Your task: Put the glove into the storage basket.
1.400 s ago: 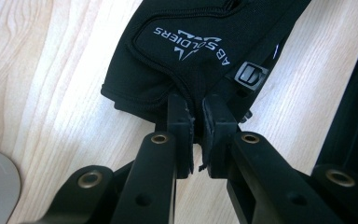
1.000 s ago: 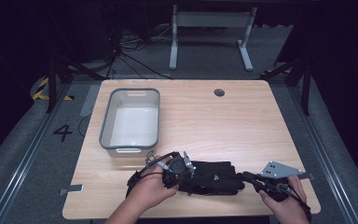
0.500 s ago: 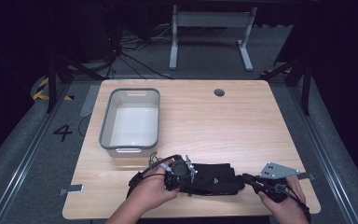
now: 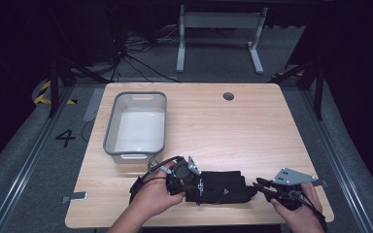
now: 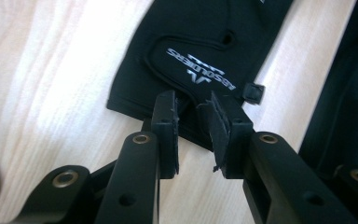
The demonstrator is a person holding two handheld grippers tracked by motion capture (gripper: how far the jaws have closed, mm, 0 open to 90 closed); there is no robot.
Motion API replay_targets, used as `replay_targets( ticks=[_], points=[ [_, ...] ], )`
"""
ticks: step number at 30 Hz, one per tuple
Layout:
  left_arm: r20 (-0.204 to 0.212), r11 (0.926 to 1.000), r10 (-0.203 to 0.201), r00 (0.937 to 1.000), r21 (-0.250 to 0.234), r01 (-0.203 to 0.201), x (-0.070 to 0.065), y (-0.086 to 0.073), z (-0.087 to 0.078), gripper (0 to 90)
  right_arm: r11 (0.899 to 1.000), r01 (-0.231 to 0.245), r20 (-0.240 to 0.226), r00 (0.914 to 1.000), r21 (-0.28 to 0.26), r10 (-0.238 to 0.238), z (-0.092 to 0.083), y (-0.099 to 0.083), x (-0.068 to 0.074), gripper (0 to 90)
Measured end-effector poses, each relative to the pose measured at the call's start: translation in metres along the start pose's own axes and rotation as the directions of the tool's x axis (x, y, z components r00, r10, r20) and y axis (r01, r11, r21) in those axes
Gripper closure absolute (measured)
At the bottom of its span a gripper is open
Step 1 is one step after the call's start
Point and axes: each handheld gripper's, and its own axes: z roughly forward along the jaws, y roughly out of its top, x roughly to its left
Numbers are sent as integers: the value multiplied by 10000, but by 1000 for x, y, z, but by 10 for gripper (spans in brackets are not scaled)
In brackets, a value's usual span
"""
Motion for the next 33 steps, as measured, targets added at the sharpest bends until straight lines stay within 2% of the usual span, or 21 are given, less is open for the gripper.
replay_targets(
  ticks=[4, 6, 14, 16, 20, 22, 27, 31, 33],
  points=[
    [-19, 9982, 8, 10000, -599, -9, -3, 6, 0, 717, 9994, 25, -64, 10000, 350, -23, 3, -2, -2, 799],
    [225, 9961, -11, 9997, -887, 31, -4, 10, 0, 692, 9993, 12, -14, 10000, 361, -11, 3, -2, -3, 795],
    [479, 9935, 31, 9988, -1140, 24, -5, 32, 4, 643, 9987, -460, 234, 9987, 237, 454, 1, -3, -20, 775],
    [543, 9941, -15, 9985, -1085, 74, -4, 38, 6, 620, 9980, -594, 262, 9979, 200, 589, 0, -4, -25, 773],
    [670, 9953, 259, 9974, -945, -195, -6, 51, 13, 569, 9949, -984, 146, 9951, 225, 981, 0, -7, -36, 757],
    [764, 9950, 267, 9967, -980, -191, -7, 57, 16, 550, 9934, -1126, 86, 9936, 226, 1124, 1, -8, -41, 744],
    [1040, 9953, 420, 9937, -912, -325, -7, 65, 28, 515, 9915, -1286, 87, 9917, 196, 1284, 3, -10, -47, 712],
    [817, 9962, 625, 9947, -665, -571, -10, 69, 41, 473, 9895, -1433, 28, 9897, 175, 1433, 3, -12, -50, 700],
    [870, 9955, 789, 9931, -595, -739, -10, 70, 46, 458, 9892, -1462, 1, 9893, 140, 1462, 2, -12, -51, 700]
  ],
)
